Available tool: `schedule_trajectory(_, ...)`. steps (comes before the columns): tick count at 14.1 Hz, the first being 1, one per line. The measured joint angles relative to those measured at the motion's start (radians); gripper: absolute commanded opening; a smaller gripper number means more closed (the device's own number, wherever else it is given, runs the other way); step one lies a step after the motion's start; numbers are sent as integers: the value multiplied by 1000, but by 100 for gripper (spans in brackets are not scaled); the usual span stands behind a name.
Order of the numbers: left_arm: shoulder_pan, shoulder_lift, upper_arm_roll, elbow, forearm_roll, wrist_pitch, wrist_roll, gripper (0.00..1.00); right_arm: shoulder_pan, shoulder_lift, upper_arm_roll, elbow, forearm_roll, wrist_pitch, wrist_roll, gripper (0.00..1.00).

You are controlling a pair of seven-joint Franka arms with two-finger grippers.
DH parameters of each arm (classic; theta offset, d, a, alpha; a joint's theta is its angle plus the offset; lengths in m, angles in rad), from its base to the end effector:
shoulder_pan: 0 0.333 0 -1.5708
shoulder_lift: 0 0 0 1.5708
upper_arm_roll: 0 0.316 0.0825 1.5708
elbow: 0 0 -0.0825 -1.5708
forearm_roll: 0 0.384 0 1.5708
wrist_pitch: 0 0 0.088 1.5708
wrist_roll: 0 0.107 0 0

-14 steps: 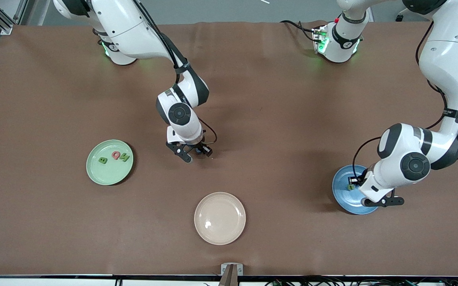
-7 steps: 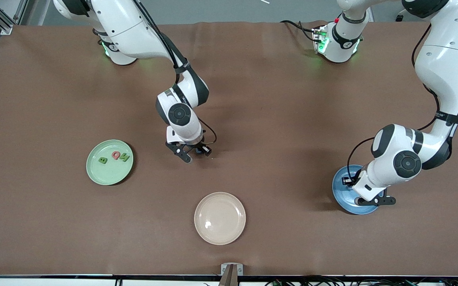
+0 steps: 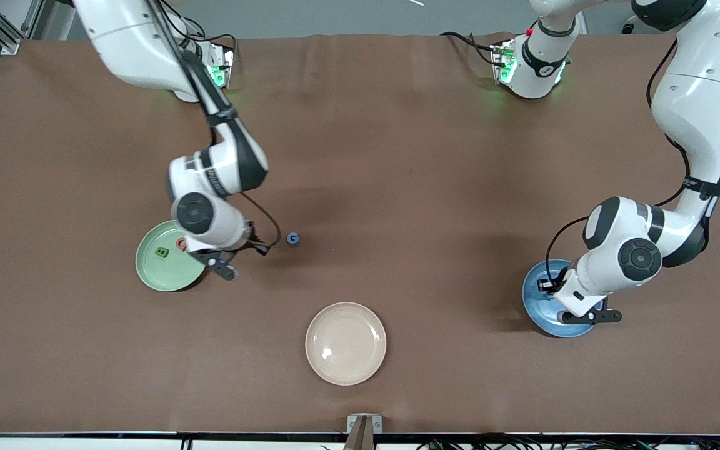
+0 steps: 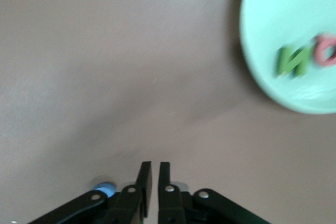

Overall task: Sort upper and lower case letters into plates
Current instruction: 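Grasp the blue C with the right gripper while the left gripper withdraws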

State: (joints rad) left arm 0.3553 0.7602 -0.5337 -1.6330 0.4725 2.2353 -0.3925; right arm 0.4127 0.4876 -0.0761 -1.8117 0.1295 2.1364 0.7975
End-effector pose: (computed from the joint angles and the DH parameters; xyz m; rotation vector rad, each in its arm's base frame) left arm 0.6803 -0.0629 0.2158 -3.1311 -0.0445 0.0381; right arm 0.5938 0.2169 0.2605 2.9913 -0.8169 -0.2663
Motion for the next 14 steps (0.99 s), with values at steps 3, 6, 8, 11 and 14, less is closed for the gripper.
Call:
schedule_trajectory(3,0,2,0,0,10,3,0,6,-80,-14,0,-7,0,-15,-115,2)
schedule_trajectory(6,1,5,2,0,48,3,0,6,-81,-11,11,-16,3,-14,-114,11)
schedule_trajectory(8,2,8,3,0,54,4,0,6,-45,-11,26,-17,3,-7,-46,95)
schedule_trajectory(11,3,11,3,0,54,6,0,6,62,-7,32,-22,3,50,105,100)
schedule_trajectory(14,3,14,3,0,54,15,0,7,143,11,33,-45,3,137,209,100)
